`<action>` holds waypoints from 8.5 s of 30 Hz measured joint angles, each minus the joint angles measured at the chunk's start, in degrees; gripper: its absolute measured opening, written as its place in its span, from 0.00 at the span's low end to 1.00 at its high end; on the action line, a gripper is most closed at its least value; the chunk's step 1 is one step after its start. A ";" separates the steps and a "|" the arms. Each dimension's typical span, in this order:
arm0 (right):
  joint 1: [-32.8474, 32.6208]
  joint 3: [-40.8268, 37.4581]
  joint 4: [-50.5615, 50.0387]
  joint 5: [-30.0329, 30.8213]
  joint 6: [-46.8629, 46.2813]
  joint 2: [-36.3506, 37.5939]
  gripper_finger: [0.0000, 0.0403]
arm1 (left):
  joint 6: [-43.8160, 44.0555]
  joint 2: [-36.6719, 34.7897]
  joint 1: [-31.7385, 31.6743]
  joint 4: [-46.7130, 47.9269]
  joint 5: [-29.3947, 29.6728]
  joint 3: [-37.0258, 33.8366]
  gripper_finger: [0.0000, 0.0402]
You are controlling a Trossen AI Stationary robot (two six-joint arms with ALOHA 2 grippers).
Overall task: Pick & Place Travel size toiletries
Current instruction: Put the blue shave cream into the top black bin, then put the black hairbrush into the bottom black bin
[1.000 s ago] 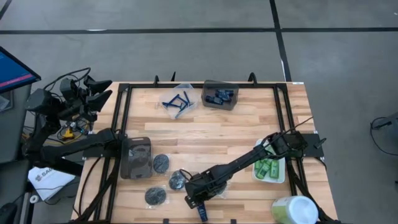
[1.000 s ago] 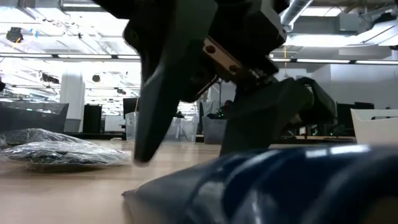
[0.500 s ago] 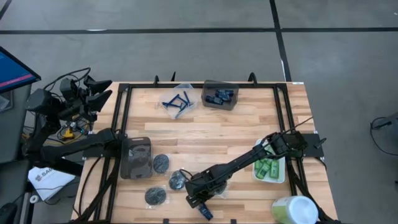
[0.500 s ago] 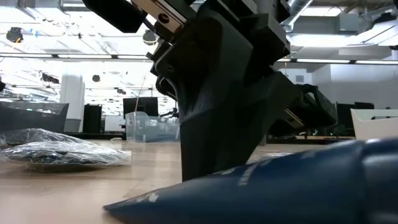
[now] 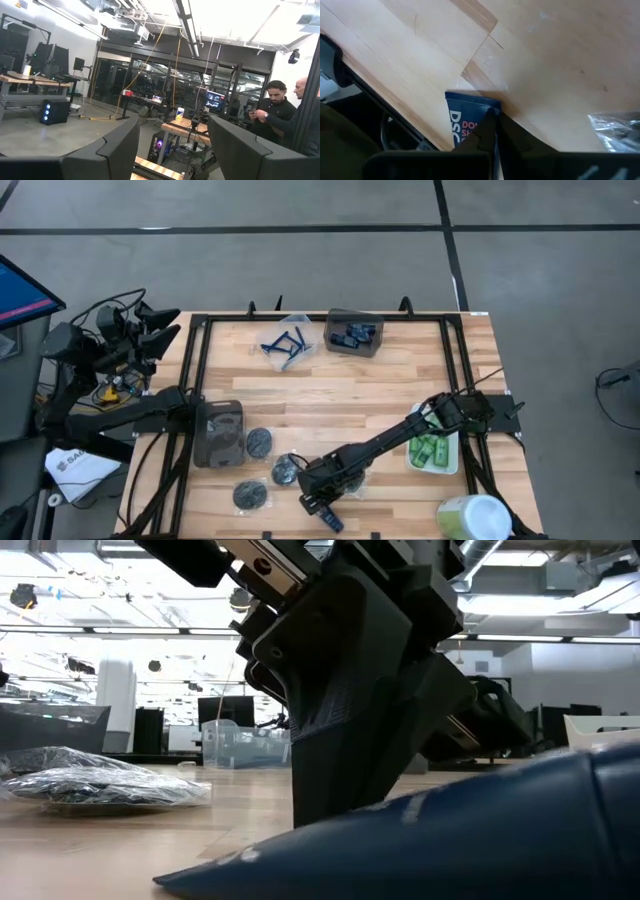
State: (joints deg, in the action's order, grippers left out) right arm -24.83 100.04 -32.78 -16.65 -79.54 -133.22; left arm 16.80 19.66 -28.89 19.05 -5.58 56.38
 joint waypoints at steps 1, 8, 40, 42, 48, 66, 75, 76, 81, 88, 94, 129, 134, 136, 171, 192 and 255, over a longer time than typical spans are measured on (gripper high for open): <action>0.13 -0.01 -0.17 0.03 0.38 0.11 0.00 | -0.02 0.00 0.01 0.00 0.00 0.00 0.58; 1.57 3.01 -3.05 -0.02 4.96 0.14 0.00 | 0.00 0.02 0.01 -0.04 0.00 0.00 0.58; 42.67 33.91 -47.31 13.40 60.75 2.21 0.00 | 0.00 0.02 -0.01 0.02 0.00 0.00 0.58; 45.61 33.93 -48.14 15.81 62.02 2.79 0.00 | 0.00 0.02 0.01 0.02 -0.02 0.00 0.58; 52.65 33.94 -48.84 20.58 65.17 3.19 0.00 | 0.00 0.02 0.00 0.05 -0.02 0.00 0.58; 57.14 29.55 -43.14 27.22 72.25 2.63 0.01 | -0.02 0.02 0.00 0.09 2.86 0.00 0.58; 56.46 29.72 -42.04 26.50 73.67 2.61 0.36 | -0.01 0.02 0.00 0.14 3.08 0.00 0.58; 56.60 30.18 -42.10 26.17 72.20 2.62 0.41 | -0.01 0.02 -0.01 0.19 3.08 0.00 0.58; 55.64 33.29 -39.88 22.27 71.73 6.99 0.48 | 0.00 0.02 -0.01 0.48 2.66 0.00 0.58; 52.63 34.22 -36.60 21.96 77.17 25.54 0.27 | 0.00 0.02 0.00 1.05 2.38 0.00 0.58; 49.93 32.53 -42.77 21.56 82.17 42.49 0.05 | -0.01 0.63 0.00 4.54 2.35 -0.02 0.58; 48.61 -85.25 26.27 20.75 67.66 133.09 0.00 | 0.17 20.04 2.28 5.79 -14.84 -0.02 0.51; 47.18 -89.95 29.92 17.79 66.24 132.29 0.00 | 0.17 21.62 6.53 5.31 -15.04 -0.02 0.51; 46.49 -91.52 29.63 17.67 65.54 132.17 0.00 | 0.17 22.35 8.45 5.36 -15.11 -0.02 0.51; 41.57 -99.46 33.25 17.07 56.99 132.11 0.00 | -17.26 54.53 33.08 16.77 3.26 -0.02 0.59; 42.56 -99.46 33.32 17.95 57.02 132.11 0.00 | 2.91 73.29 41.61 24.52 16.72 -0.02 0.69; 42.56 -99.48 33.27 17.97 57.04 132.09 0.00 | -1.38 54.66 38.38 19.55 4.83 -8.99 0.27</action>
State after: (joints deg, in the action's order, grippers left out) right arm 17.74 0.56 0.49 1.32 -22.50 -1.13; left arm 15.42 74.32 9.48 38.60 -0.76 47.39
